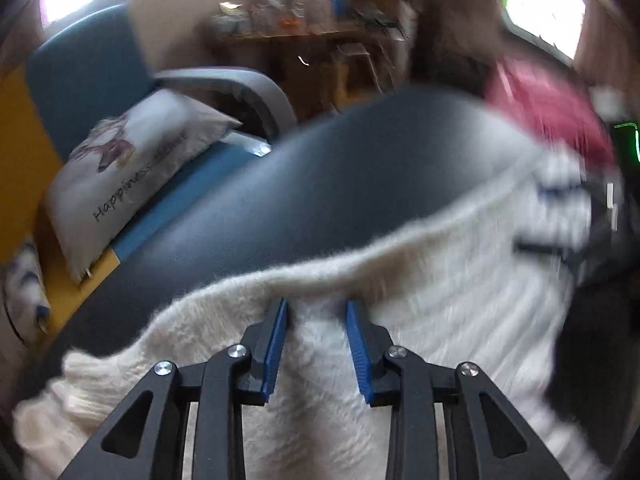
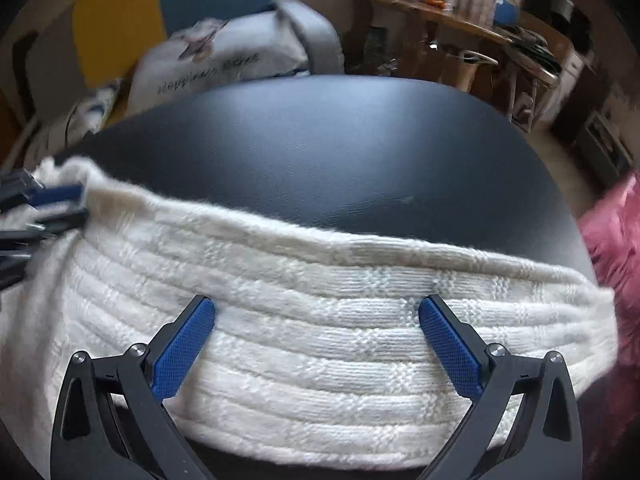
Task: Fold clothes
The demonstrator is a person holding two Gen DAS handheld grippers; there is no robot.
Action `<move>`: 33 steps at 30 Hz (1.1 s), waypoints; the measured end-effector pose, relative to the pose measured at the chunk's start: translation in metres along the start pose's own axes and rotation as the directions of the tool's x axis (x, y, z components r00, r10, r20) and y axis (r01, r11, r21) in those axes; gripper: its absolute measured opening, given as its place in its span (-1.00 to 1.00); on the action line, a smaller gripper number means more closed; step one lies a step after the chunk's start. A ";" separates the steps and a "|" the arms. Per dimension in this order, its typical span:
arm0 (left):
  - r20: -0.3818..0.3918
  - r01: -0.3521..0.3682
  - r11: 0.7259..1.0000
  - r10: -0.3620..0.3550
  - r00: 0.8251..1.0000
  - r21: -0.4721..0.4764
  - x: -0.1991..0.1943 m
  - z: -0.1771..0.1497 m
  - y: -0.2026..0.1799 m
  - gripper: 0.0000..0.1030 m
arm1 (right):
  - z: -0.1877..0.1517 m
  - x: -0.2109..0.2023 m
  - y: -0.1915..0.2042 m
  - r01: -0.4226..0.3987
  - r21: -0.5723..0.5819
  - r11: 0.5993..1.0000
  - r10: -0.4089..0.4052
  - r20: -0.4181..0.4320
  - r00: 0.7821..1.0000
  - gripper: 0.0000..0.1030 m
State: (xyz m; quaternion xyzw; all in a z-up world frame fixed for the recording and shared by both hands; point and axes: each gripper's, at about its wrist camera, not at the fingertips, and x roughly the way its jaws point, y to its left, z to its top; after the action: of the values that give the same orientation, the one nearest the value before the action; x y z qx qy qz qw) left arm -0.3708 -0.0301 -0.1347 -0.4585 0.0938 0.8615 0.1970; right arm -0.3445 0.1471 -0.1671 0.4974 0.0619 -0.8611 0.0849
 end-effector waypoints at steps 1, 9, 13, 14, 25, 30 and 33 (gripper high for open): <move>-0.004 0.008 0.998 -0.008 1.000 -0.055 0.000 0.002 0.004 -0.39 | -0.001 -0.001 0.000 0.004 -0.001 1.000 -0.004 0.007 1.000 1.00; 0.013 -0.104 0.993 0.104 0.994 -0.050 -0.006 0.014 -0.010 -0.42 | 0.020 -0.013 0.009 0.030 -0.055 0.998 -0.029 0.020 0.999 1.00; -0.031 -0.167 0.982 0.165 0.986 -0.086 0.008 0.021 -0.012 -0.41 | 0.020 0.011 -0.007 0.026 0.020 0.999 -0.026 -0.030 0.999 1.00; -0.020 -0.151 0.984 0.150 0.989 -0.092 0.004 0.020 -0.013 -0.42 | 0.020 0.009 -0.008 0.024 0.017 1.000 -0.024 -0.028 0.999 1.00; 0.079 0.142 0.986 -0.150 0.986 0.090 -0.073 -0.063 -0.077 -0.42 | -0.027 -0.051 0.013 -0.137 -0.148 0.979 0.143 0.035 0.989 1.00; 0.005 0.079 0.982 -0.081 0.997 0.169 -0.055 -0.080 -0.113 -0.46 | -0.025 -0.017 0.008 -0.007 -0.130 0.992 0.002 -0.041 0.999 1.00; 0.025 0.123 0.988 -0.126 0.992 0.094 -0.061 -0.077 -0.104 -0.46 | -0.023 -0.010 -0.008 -0.007 -0.050 0.999 0.006 -0.024 1.000 1.00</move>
State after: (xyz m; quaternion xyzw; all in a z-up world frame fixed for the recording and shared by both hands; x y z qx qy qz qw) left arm -0.2382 0.0219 -0.1249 -0.4407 0.1017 0.8491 0.2728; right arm -0.3220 0.1601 -0.1692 0.5054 0.0828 -0.8531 0.0994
